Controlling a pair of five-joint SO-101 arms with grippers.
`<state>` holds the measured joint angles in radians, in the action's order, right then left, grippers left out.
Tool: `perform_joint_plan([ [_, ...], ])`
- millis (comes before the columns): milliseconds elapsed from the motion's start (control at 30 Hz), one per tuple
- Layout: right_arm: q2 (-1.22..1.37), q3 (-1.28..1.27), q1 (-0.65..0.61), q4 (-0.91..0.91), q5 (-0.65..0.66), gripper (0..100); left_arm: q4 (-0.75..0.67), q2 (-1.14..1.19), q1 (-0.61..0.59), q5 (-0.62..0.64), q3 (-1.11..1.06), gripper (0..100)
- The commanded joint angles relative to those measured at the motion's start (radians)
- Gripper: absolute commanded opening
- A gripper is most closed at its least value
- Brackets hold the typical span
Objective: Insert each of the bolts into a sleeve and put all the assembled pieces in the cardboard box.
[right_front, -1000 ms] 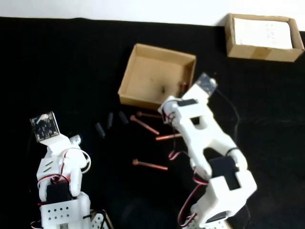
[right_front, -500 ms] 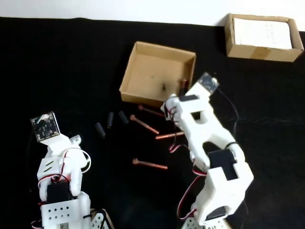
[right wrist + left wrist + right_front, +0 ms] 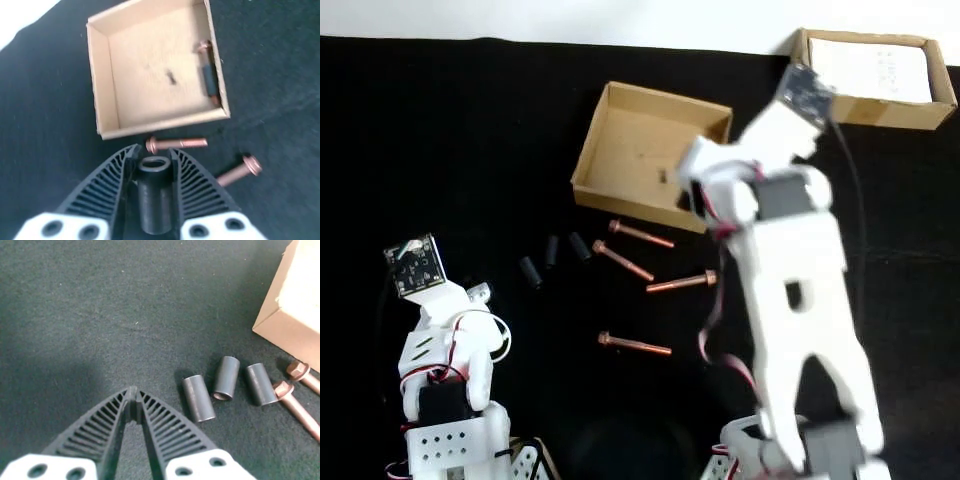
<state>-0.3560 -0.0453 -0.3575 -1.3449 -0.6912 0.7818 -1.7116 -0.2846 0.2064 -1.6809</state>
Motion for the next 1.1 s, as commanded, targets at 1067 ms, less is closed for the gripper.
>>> perform_joint_plan([
  [1067, -0.435, -1.4, 0.481, 1.069, 0.132, 0.7, 0.987, 1.575, 0.918, 0.187, 1.411, 1],
])
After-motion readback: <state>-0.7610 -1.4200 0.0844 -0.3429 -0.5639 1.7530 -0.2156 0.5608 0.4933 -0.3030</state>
